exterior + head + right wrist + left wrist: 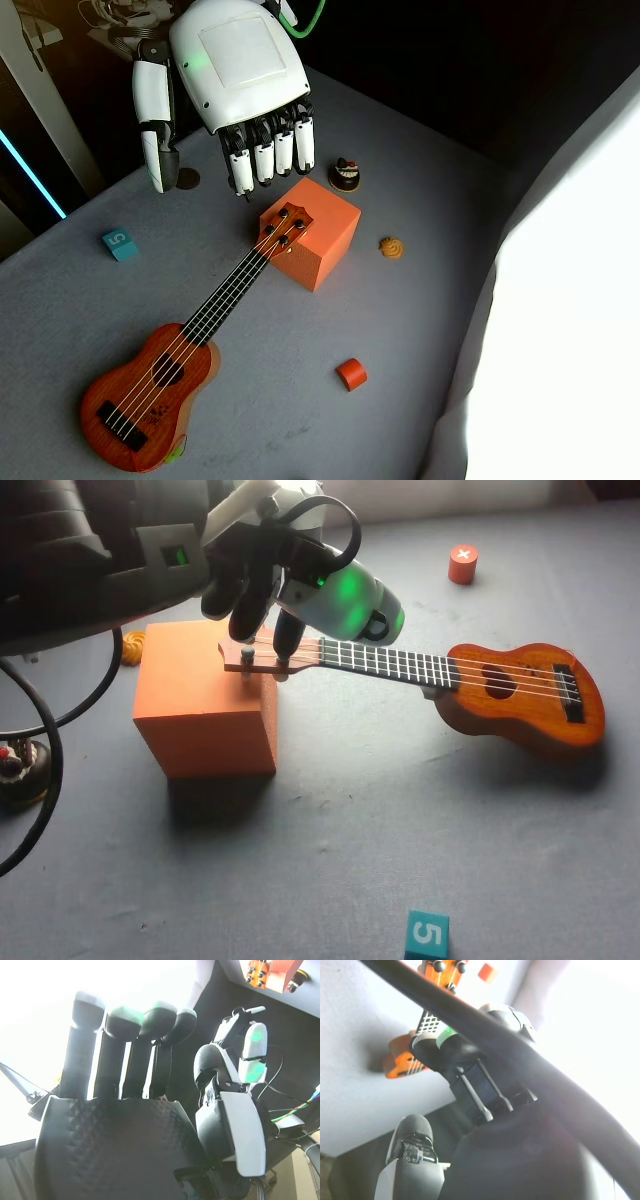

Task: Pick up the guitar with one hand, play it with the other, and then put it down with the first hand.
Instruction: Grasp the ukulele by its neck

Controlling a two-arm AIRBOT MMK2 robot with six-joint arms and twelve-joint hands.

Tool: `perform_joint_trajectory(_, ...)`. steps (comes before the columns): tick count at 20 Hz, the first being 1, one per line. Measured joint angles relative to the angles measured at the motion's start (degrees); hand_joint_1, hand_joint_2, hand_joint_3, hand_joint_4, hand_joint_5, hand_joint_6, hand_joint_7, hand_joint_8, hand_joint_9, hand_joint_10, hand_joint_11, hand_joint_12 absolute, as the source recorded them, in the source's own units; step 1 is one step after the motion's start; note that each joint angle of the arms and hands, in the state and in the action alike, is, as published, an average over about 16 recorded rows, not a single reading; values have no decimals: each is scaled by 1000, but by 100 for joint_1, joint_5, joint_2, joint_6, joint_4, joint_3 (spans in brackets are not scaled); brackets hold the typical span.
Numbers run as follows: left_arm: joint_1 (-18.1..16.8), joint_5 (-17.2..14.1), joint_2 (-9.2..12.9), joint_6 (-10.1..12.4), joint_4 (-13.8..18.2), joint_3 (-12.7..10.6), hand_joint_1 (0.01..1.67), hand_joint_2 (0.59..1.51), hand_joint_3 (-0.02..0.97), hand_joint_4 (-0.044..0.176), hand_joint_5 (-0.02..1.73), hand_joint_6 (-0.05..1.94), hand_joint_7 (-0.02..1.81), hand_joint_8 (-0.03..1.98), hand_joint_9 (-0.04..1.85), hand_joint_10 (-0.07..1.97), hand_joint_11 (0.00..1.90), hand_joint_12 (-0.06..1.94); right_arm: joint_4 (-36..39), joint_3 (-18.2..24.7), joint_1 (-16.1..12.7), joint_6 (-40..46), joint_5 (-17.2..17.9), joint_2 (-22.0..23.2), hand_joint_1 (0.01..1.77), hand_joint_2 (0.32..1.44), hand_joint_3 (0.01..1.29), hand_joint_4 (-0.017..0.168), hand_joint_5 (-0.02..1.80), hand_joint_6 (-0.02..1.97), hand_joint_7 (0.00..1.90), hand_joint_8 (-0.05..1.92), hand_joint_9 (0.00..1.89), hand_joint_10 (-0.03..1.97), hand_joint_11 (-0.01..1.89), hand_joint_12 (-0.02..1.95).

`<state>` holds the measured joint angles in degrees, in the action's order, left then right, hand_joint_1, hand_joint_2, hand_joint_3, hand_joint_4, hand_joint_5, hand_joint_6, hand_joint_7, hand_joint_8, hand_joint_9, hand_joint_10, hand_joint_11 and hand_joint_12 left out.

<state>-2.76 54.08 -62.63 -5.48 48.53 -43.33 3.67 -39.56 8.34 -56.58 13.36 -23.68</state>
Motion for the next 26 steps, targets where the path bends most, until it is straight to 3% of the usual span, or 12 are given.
perform_joint_trajectory(8,-105,-20,-14,-124,-61,-42,229,1236,23,42,239,133,259,293,238,432,161,679,4,8,0,1,-5,-43,88,1286,54,2,196,385,313,356,275,501,194,480)
perform_joint_trajectory(12,-205,36,-102,-87,-131,-72,351,1220,12,50,44,1,49,18,47,68,25,327,8,14,2,19,-5,-74,61,1284,36,2,39,79,113,62,80,122,35,89)
perform_joint_trajectory(14,-246,79,-171,6,-130,-94,425,1201,8,49,22,0,24,-5,28,3,17,246,10,16,4,30,-2,-92,65,1288,23,2,17,19,77,10,47,31,17,2)
perform_joint_trajectory(19,-241,249,-416,298,-13,-218,697,1121,11,52,16,-6,19,-13,22,6,17,153,-26,16,10,47,7,-135,81,1288,23,2,19,16,83,14,56,25,21,0)
perform_joint_trajectory(26,34,421,-974,958,425,-602,1088,1000,8,50,20,-5,21,-13,22,6,17,37,-272,-6,30,32,36,-157,94,1288,23,1,17,16,94,14,65,25,22,0)
